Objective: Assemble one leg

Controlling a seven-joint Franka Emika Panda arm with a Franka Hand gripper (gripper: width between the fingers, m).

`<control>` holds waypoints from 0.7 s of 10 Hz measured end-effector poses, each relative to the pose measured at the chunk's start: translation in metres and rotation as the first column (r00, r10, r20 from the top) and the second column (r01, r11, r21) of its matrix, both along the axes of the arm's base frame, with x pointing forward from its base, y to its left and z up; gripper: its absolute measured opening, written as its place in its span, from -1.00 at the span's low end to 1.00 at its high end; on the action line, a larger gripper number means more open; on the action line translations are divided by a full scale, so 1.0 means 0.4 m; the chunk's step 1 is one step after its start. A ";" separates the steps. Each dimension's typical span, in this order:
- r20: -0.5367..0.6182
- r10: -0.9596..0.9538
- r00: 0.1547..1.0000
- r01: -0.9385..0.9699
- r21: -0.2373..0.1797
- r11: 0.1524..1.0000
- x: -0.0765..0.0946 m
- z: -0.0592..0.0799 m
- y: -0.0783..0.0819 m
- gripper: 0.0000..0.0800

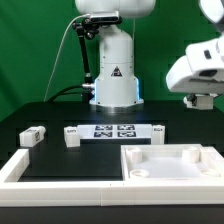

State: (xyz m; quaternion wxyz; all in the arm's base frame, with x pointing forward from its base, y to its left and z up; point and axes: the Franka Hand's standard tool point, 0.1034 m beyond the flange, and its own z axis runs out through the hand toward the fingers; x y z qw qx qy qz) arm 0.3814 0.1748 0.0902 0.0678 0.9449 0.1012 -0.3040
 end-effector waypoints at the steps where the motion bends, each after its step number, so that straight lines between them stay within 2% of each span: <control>1: 0.083 0.021 0.996 -0.025 0.047 0.999 0.009 -0.016 -0.021 -0.28; 2: 0.129 0.034 0.991 -0.042 0.055 0.998 0.023 -0.001 -0.044 -0.28; 3: 0.218 0.045 0.975 -0.062 0.072 0.995 0.047 0.028 -0.049 -0.28; 5: 0.301 0.042 0.953 -0.071 0.084 0.994 0.069 0.092 -0.060 -0.28; 6: 0.396 0.030 0.918 -0.083 0.118 0.990 0.096 0.090 -0.045 -0.28; 7: 0.481 0.017 0.877 -0.099 0.146 0.984 0.092 0.085 -0.042 -0.28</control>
Offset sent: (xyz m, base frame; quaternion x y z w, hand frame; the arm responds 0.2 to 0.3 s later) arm 0.0207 -0.0206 0.0426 -0.0241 0.1864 -0.0296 0.9817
